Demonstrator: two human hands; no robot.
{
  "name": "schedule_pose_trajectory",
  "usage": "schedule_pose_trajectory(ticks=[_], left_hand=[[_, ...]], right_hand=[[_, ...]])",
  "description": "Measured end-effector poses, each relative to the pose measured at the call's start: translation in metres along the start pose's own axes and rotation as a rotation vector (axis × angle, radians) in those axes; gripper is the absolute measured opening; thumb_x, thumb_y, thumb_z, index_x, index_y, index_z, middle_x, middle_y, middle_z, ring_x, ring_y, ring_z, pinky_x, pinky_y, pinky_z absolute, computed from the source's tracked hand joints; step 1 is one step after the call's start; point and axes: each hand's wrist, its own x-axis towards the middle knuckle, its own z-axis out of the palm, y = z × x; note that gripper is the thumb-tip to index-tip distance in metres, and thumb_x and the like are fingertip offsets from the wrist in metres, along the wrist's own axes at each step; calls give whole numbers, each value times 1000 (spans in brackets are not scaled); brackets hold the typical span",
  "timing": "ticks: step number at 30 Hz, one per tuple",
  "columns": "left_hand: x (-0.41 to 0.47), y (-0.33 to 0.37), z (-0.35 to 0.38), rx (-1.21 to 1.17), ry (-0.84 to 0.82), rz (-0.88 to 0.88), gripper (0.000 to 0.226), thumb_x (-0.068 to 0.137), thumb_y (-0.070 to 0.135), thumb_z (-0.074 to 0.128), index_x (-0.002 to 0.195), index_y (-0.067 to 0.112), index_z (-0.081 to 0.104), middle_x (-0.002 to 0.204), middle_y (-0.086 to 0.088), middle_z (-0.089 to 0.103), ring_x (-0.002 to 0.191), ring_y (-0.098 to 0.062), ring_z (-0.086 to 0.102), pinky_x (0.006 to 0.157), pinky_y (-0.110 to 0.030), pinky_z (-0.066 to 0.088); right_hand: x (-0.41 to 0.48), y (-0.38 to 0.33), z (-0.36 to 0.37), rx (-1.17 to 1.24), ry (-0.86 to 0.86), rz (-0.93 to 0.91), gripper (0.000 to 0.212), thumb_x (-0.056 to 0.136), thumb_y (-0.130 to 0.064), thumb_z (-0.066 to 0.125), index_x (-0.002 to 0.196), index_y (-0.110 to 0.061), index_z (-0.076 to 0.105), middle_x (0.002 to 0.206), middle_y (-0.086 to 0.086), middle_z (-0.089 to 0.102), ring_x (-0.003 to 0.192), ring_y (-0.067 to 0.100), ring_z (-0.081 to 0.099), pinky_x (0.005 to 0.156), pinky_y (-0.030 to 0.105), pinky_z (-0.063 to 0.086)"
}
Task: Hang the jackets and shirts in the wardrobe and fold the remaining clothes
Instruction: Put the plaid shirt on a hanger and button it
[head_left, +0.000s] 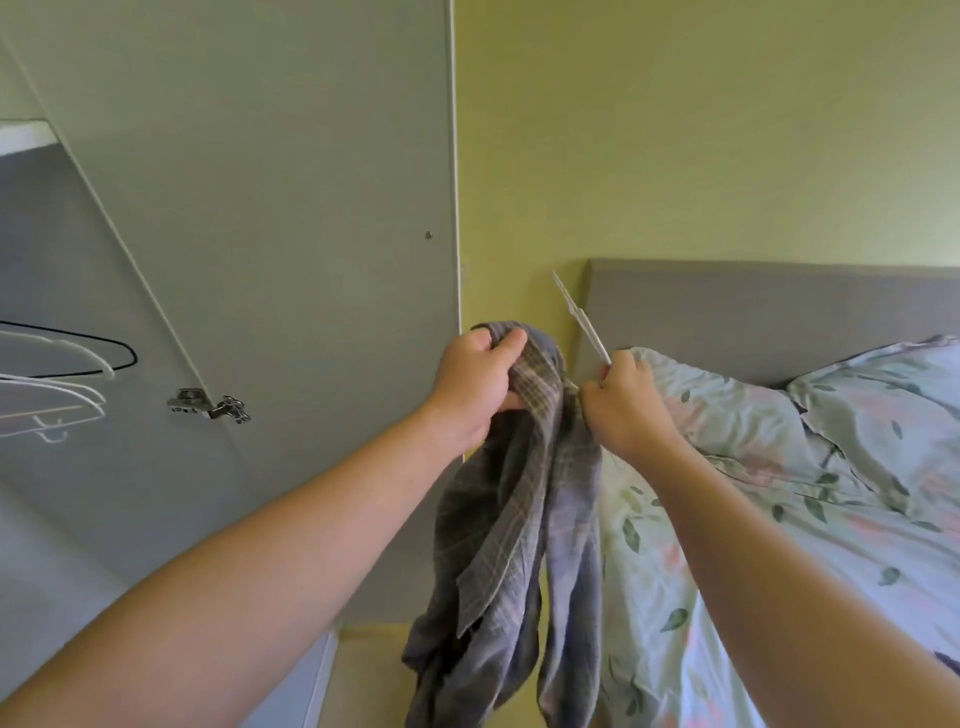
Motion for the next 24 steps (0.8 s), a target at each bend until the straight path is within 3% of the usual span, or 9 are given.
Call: schedule_pose_trajectory(ticks=[4, 8, 10, 11, 12, 14, 18, 21, 24], left_hand=[[17, 10, 10, -41, 150, 24, 23, 103, 20, 59, 86, 6, 62, 85, -15, 69, 80, -30, 71, 68, -49, 63], [23, 13, 19, 56, 234, 76, 39, 99, 26, 63, 98, -13, 57, 105, -31, 68, 98, -43, 70, 83, -63, 58], [23, 14, 22, 94, 239, 100, 43, 97, 28, 65, 103, -14, 56, 109, -33, 66, 101, -46, 68, 86, -65, 57], [22, 15, 23, 108, 231, 111, 43, 96, 28, 66, 103, -13, 57, 108, -33, 66, 101, -46, 68, 86, -64, 57], [21, 15, 24, 115, 223, 121, 41, 95, 28, 68, 102, -11, 58, 107, -31, 67, 99, -44, 69, 86, -63, 57], [20, 16, 26, 139, 207, 135, 35, 91, 28, 72, 99, -4, 59, 104, -25, 68, 96, -39, 70, 85, -59, 58], [26, 19, 18, 139, 117, 132, 29, 95, 23, 70, 104, -2, 57, 104, -23, 69, 88, -30, 75, 69, -47, 64], [32, 17, 0, 92, 125, 104, 18, 99, 14, 64, 105, -1, 58, 103, -21, 70, 85, -29, 76, 65, -37, 63], [38, 3, -13, 47, 160, 20, 13, 100, 12, 59, 103, -1, 61, 91, -20, 75, 76, -30, 77, 60, -32, 60]], right_hand=[[-21, -1, -1, 167, -68, 12, 16, 82, -29, 45, 83, -12, 45, 81, 2, 53, 72, 22, 53, 59, 33, 38], [-48, -2, 2, 550, -360, 59, 51, 63, -43, 61, 101, -9, 52, 87, 1, 58, 83, 17, 56, 71, 42, 48], [-55, 1, 11, 635, -434, -24, 44, 69, -42, 73, 106, -21, 62, 93, -8, 67, 87, 7, 65, 74, 36, 57], [-58, 1, 18, 645, -416, -74, 33, 76, -42, 79, 103, -29, 65, 95, -15, 71, 88, 0, 68, 71, 24, 57], [-58, 1, 25, 637, -362, -83, 36, 78, -45, 81, 106, -30, 64, 100, -15, 73, 91, -2, 69, 72, 20, 57], [-55, -1, 37, 511, -160, 11, 48, 76, -47, 82, 109, -27, 53, 106, -6, 67, 90, 5, 68, 68, 24, 58], [-33, 0, 32, 404, 54, 127, 16, 87, -12, 54, 94, -21, 43, 88, 2, 58, 66, 14, 57, 37, 20, 38], [-18, -3, 12, 377, 107, 117, 17, 86, -8, 43, 93, -23, 48, 85, 1, 58, 64, 15, 54, 37, 19, 35], [-3, -11, -2, 405, 123, 60, 19, 84, -6, 42, 80, -24, 46, 74, -6, 53, 62, 14, 47, 48, 25, 34]])
